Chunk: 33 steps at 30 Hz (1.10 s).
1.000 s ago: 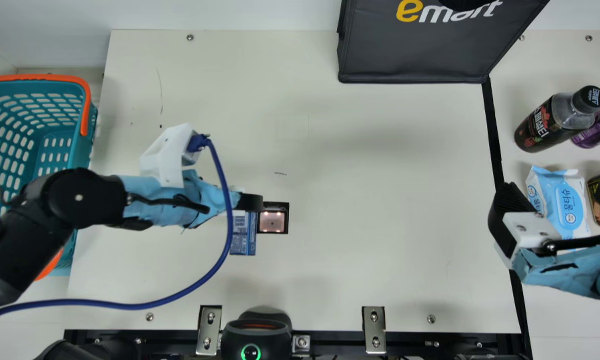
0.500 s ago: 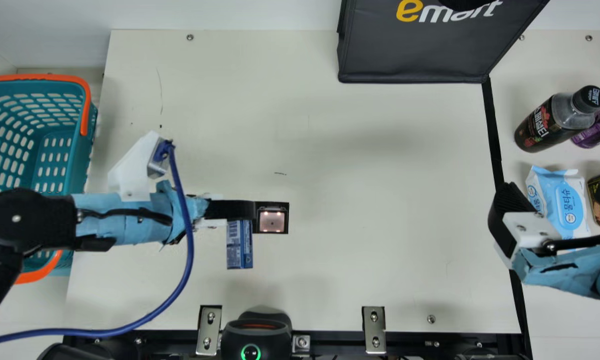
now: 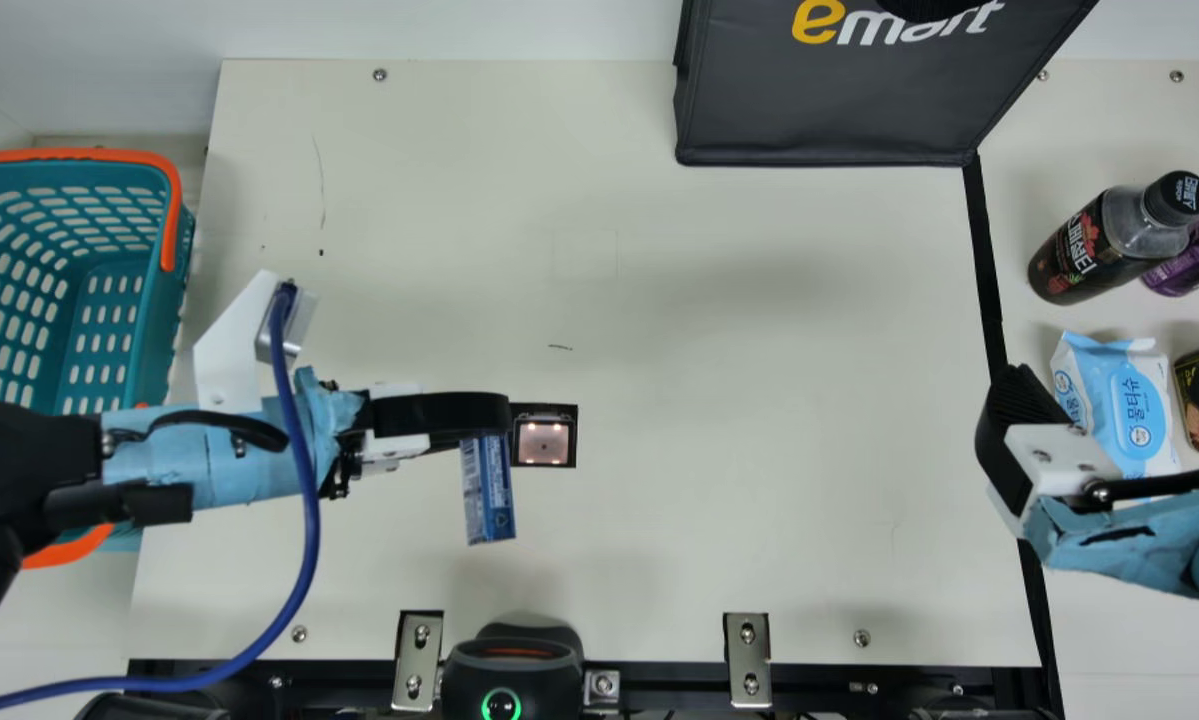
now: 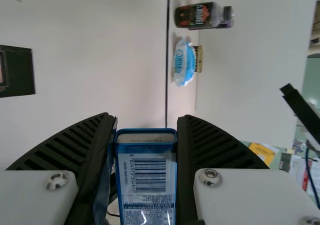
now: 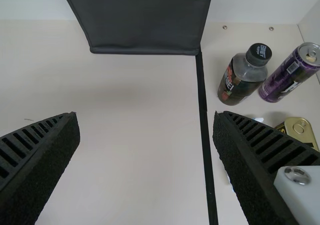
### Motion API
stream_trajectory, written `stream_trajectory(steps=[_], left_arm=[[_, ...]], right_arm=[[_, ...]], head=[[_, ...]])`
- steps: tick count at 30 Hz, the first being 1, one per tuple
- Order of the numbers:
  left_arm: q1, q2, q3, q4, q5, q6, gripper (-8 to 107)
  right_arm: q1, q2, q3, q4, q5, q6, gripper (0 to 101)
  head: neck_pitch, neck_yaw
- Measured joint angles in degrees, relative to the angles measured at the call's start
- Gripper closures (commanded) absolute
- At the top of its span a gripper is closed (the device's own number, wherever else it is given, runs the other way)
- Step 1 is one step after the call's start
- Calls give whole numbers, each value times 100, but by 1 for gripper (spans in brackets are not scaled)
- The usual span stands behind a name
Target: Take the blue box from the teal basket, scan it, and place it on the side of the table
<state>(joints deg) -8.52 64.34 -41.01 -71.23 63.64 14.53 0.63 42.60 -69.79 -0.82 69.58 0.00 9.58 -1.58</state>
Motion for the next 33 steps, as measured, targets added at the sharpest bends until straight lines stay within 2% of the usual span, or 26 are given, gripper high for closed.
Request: stream_trajectory(steps=[9, 15, 33], left_arm=[[421, -35, 410, -742, 385, 522, 107], [660, -35, 609, -1007, 555, 736, 107], [752, 47, 702, -1173, 626, 1040, 107]], right_arm=[[0, 0, 0, 0, 0, 0, 6], [0, 0, 0, 0, 0, 0, 6], [0, 0, 0, 0, 0, 0, 6]], head=[[0, 9], [0, 0], [0, 0]])
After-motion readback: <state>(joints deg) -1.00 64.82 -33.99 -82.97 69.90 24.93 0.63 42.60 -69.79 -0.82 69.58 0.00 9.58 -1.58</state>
